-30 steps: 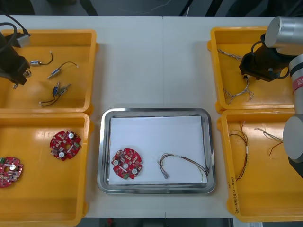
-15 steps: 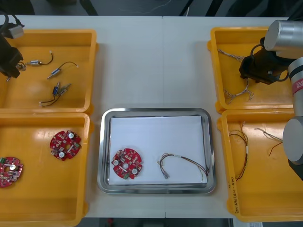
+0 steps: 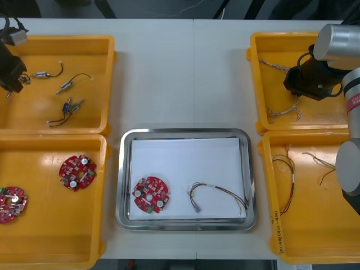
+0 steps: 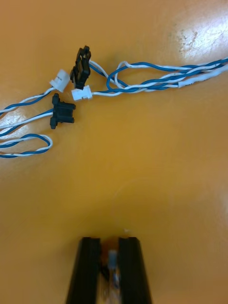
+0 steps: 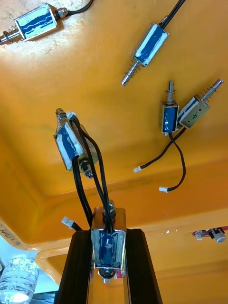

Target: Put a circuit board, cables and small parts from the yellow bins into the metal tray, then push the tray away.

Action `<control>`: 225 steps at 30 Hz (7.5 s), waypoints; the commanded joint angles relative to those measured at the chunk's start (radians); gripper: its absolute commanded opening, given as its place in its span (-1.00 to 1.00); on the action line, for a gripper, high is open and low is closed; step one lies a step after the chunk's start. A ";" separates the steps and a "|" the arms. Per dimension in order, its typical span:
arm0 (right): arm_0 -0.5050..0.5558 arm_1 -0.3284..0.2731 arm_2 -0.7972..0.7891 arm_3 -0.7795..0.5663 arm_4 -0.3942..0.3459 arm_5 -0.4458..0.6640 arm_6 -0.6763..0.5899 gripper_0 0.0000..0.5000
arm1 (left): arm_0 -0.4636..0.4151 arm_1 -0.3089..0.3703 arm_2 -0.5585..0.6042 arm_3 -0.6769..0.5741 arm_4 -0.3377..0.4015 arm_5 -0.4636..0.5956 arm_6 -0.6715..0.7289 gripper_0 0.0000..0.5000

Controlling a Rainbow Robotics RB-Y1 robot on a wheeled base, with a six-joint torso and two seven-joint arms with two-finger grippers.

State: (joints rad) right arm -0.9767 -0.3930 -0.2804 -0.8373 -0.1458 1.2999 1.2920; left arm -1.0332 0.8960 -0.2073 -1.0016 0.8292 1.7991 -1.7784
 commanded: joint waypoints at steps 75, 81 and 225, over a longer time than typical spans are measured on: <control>-0.008 -0.116 -0.054 -0.270 -0.004 0.237 -0.266 1.00 | 0.079 -0.028 -0.155 0.101 0.096 -0.331 0.016 0.91; -0.008 -0.106 -0.054 -0.283 -0.017 0.285 -0.405 1.00 | 0.079 -0.026 -0.152 0.097 0.103 -0.328 0.016 0.92; -0.010 -0.086 -0.016 -0.296 -0.031 0.420 -0.677 -1.00 | 0.157 0.092 -0.319 -0.028 0.229 -0.604 -0.481 -1.00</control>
State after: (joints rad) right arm -0.9449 -0.4263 -0.3108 -1.0447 -0.1883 1.6791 0.5507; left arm -0.8325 0.9353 -0.5100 -1.0293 1.0470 1.2060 -2.2782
